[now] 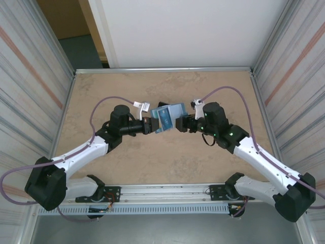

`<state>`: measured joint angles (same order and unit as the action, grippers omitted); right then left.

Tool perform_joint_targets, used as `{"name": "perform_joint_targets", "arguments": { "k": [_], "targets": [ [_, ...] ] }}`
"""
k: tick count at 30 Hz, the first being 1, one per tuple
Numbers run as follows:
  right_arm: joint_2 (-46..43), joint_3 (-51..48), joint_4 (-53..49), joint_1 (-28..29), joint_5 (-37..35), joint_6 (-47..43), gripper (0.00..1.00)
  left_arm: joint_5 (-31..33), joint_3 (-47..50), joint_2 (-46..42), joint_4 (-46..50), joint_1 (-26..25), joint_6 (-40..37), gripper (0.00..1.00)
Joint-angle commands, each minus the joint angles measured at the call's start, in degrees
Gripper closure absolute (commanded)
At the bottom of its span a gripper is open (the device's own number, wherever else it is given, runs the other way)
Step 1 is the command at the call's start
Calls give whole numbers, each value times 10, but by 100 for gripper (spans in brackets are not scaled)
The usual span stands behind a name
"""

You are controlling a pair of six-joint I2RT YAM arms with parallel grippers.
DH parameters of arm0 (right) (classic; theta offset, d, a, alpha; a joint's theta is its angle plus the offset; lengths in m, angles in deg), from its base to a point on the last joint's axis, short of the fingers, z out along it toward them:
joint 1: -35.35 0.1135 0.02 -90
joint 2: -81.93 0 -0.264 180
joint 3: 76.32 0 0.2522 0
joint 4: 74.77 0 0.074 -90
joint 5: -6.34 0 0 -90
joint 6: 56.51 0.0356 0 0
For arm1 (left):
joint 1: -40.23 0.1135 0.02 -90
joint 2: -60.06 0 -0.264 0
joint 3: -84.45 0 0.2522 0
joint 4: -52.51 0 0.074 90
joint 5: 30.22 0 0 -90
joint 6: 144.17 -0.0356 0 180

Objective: Take the credit cards out of the card holder

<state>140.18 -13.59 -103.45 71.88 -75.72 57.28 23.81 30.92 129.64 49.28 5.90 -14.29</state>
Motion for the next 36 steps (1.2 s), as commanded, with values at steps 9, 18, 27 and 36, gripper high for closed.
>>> {"name": "perform_joint_targets", "arguments": {
  "k": [9, 18, 27, 36],
  "targets": [
    [-71, -27, -14, -68, 77, 52, 50, -1, -14, -14, -4, 5, -14, 100],
    [-63, -15, 8, -84, 172, 68, 31, -2, -19, -5, 3, 4, -18, 100],
    [-6, -20, 34, -86, 183, 72, 28, -13, -19, -2, 1, 4, -17, 100],
    [47, -20, 99, -88, 241, 96, 75, -3, -18, -1, 13, 5, -16, 100]
  ]
}}
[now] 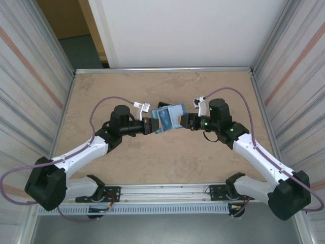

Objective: Take the credit cards out of the card holder

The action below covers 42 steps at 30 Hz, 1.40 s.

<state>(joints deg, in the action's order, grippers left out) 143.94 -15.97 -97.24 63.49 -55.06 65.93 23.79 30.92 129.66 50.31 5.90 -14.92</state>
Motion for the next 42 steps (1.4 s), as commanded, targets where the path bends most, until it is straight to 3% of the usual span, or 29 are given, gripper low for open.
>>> {"name": "perform_joint_targets", "arguments": {
  "k": [1, 7, 13, 19, 22, 30, 42],
  "targets": [
    [13, 5, 38, -4, 37, 12, 80, 1, -18, -2, 4, 5, -9, 100],
    [11, -7, 34, -6, 25, 23, 96, 14, -4, -8, 6, 13, 5, 97],
    [-22, -22, 9, -6, -14, 37, 97, 47, 23, -41, 26, 33, 14, 73],
    [-38, -34, -37, 1, -45, 59, 96, 151, 42, -96, 114, 38, 8, 52],
    [-38, -43, -42, 17, -52, 72, 96, 202, 52, -126, 149, 37, 7, 42],
    [5, -46, -23, 89, -79, 112, 96, 270, 54, -172, 216, 33, -25, 1],
    [156, -26, 68, 139, -47, 168, 96, 356, 44, -139, 266, -32, -69, 1]
  ]
}}
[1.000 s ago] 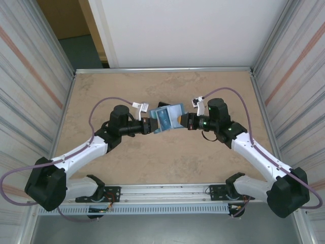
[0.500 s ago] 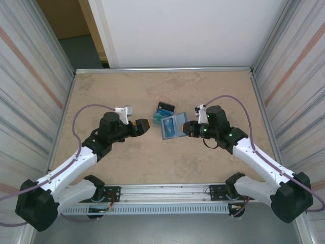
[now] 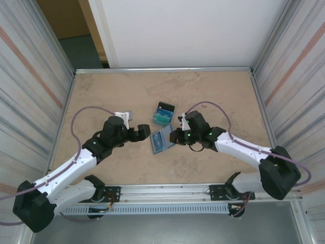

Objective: Take the credit cards out of the card holder

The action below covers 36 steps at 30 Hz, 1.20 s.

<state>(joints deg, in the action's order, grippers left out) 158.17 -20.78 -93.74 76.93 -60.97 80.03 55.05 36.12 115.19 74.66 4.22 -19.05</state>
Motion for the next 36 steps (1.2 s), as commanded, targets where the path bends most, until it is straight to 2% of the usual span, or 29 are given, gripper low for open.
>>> {"name": "perform_joint_targets", "arguments": {
  "k": [1, 8, 11, 19, 25, 32, 36],
  "targets": [
    [21, 20, 32, 3, 12, 32, 95, 54, -11, 10, 27, -23, -33, 1],
    [44, -2, 9, 1, -2, 52, 87, 100, -24, 51, 30, -72, -61, 2],
    [45, -13, 1, 1, -15, 52, 82, 122, -28, 71, 29, -92, -68, 9],
    [53, -46, 1, -13, -31, 52, 74, 125, -16, 98, 5, -103, -58, 12],
    [44, -56, -22, -26, -43, 45, 55, 125, -5, 100, 1, -106, -52, 15],
    [-25, -70, -99, -65, -86, 20, 44, 135, -8, 122, 0, -128, -51, 22],
    [-106, -81, -162, -109, -118, 2, 39, 138, -15, 146, -4, -141, -46, 24]
  ]
}}
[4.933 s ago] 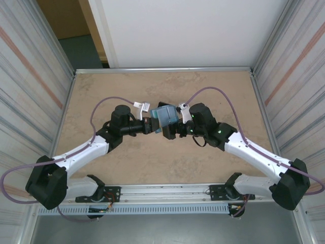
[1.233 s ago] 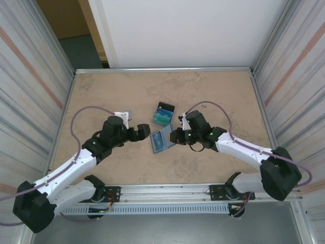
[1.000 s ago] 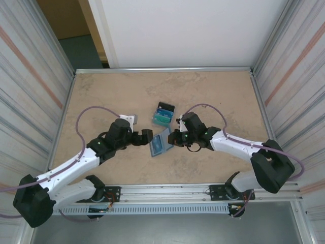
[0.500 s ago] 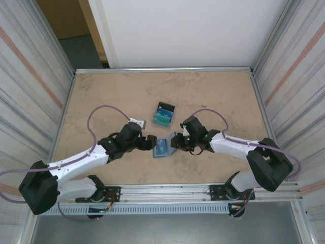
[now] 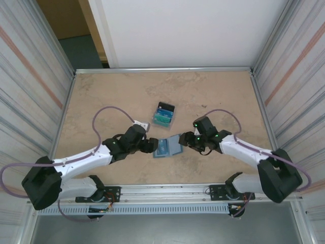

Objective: Take the credit cards out of the card holder

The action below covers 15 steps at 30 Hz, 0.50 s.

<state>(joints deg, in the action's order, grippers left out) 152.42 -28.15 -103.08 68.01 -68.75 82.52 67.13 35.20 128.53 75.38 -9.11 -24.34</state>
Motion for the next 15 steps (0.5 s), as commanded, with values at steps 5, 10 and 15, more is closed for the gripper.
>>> {"name": "perform_joint_targets", "arguments": {
  "k": [5, 10, 15],
  "targets": [
    [-154, 10, -137, -35, -87, -56, 36, 3, 0, 36, -30, -10, 28, 29],
    [-206, 36, -141, -28, -71, -90, 33, -19, 6, 64, -54, -10, 49, 35],
    [-184, 73, -119, 21, -60, -99, 46, -28, 14, 93, -82, -10, 71, 41]
  ]
}}
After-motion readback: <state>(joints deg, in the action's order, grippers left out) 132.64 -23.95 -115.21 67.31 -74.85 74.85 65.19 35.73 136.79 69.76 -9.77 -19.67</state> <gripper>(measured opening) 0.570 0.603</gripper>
